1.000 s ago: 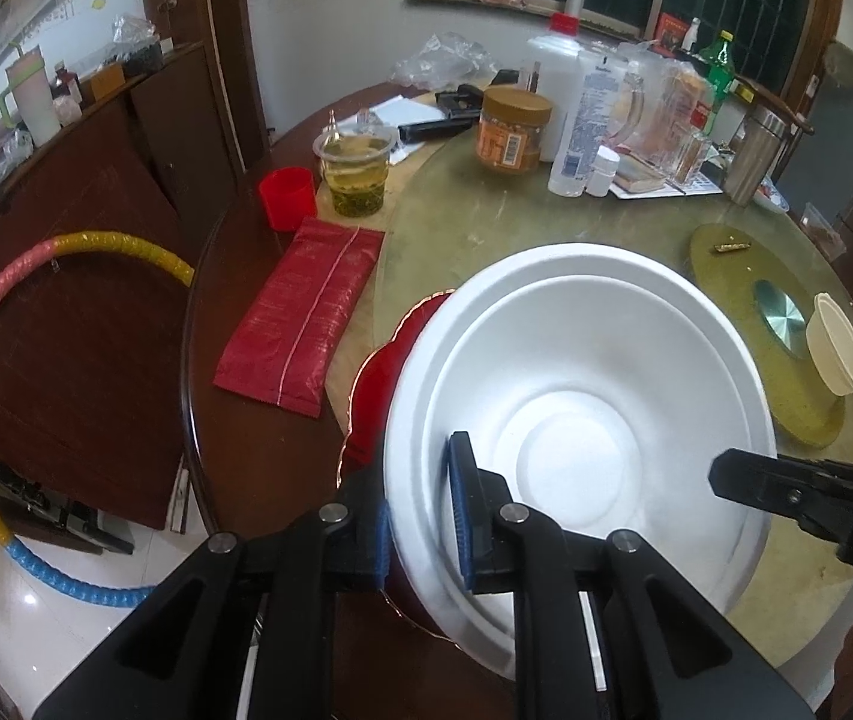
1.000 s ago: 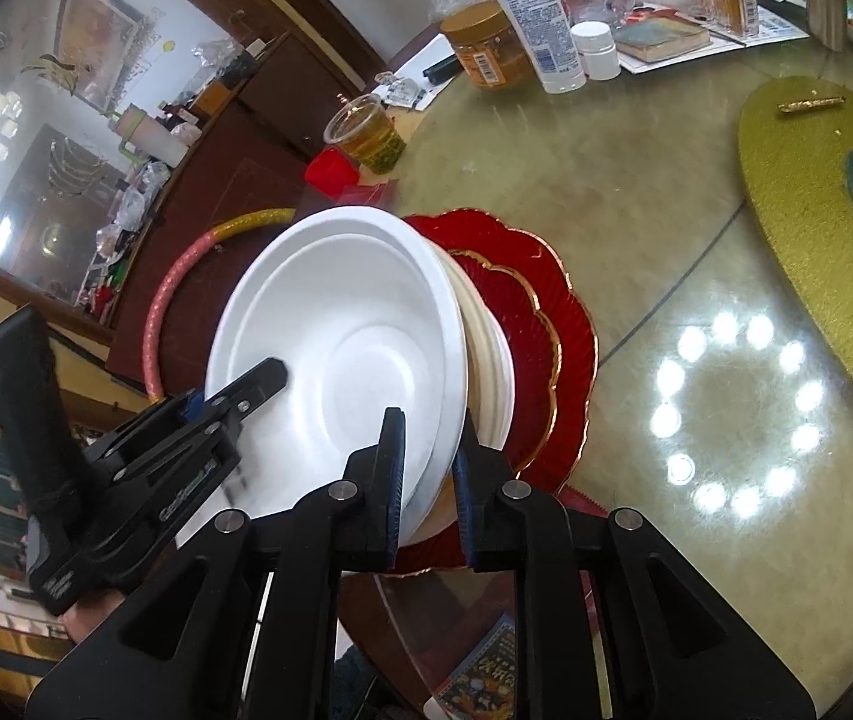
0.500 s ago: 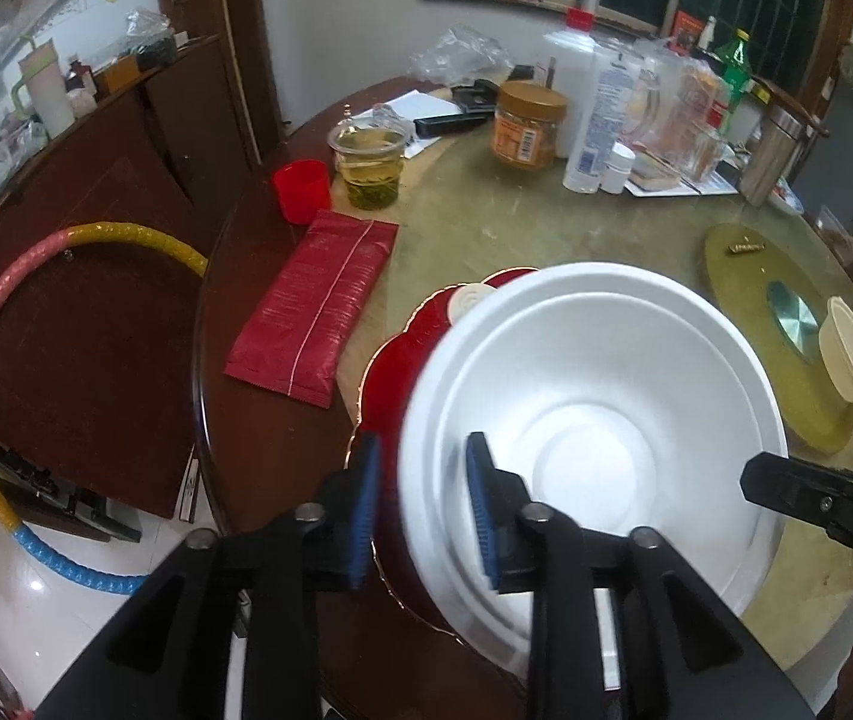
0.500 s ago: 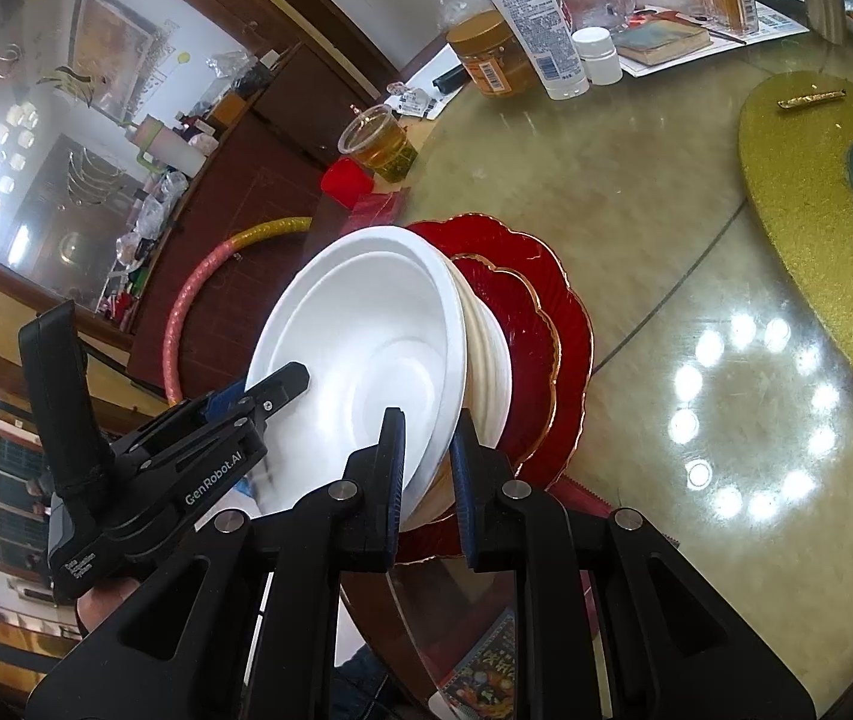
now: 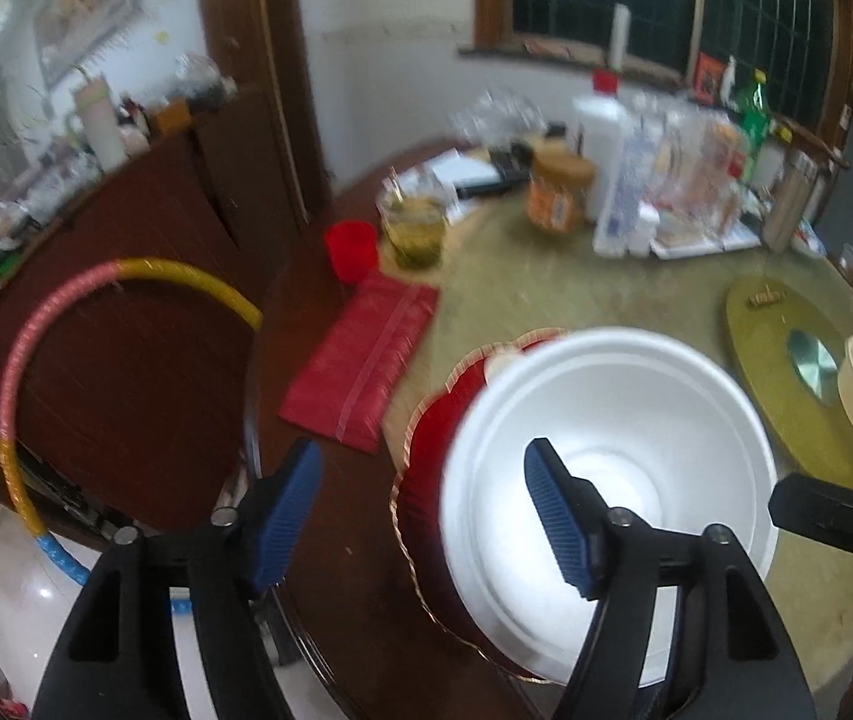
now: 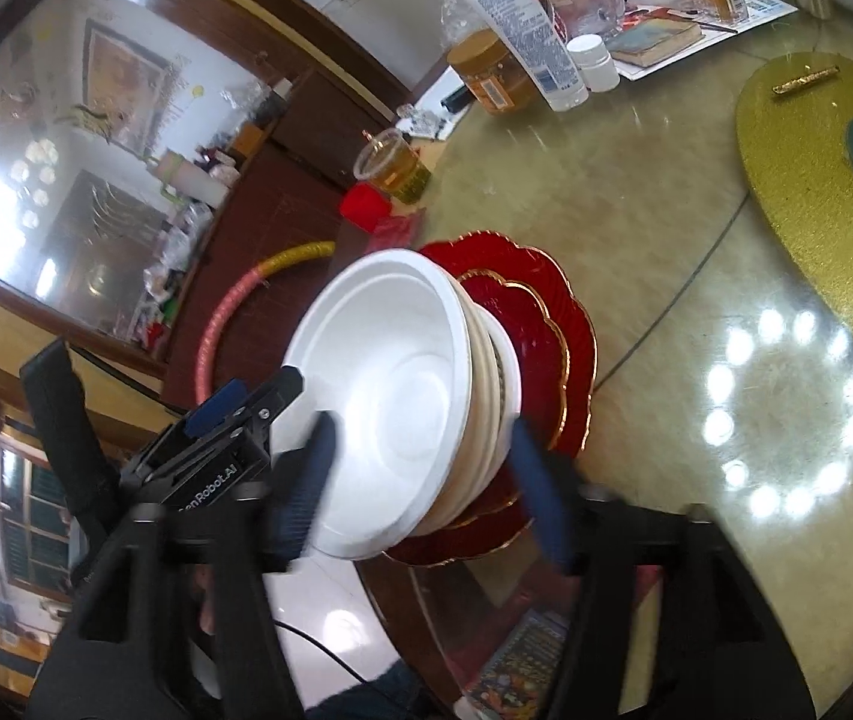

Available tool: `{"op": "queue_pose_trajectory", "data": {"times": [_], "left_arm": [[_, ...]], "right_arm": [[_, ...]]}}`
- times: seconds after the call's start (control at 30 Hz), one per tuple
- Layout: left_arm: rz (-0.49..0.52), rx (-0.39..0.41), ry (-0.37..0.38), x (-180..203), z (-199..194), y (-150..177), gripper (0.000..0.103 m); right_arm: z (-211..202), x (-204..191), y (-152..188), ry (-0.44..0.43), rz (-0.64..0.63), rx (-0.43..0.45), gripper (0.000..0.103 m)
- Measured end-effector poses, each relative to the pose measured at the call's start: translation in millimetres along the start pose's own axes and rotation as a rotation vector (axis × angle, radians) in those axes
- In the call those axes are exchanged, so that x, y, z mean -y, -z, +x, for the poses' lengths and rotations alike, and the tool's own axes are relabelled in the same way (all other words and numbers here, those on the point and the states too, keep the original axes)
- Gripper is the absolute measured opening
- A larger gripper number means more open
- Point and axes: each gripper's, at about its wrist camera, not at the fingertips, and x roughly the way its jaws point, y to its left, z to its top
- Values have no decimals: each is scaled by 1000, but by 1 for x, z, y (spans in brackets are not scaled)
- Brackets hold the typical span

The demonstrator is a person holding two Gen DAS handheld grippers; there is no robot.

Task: Organize plates and bowls
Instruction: 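Open both tools to release the white foam plate on the stack, then move both tools to the beige bowl on the gold lazy susan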

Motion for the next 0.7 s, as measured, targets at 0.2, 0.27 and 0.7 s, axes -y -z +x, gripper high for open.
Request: {"op": "queue_pose_trajectory", "data": {"times": [0.2, 0.27, 0.7], "left_arm": [[-31, 261, 27, 8, -48, 1, 81], [-31, 319, 64, 16, -58, 2, 84], [154, 152, 449, 145, -41, 19, 87]], "right_arm": [[-11, 10, 2, -62, 41, 50, 82], [-20, 17, 3, -82, 56, 92, 84], [-118, 141, 31, 37, 343, 395, 92]]}}
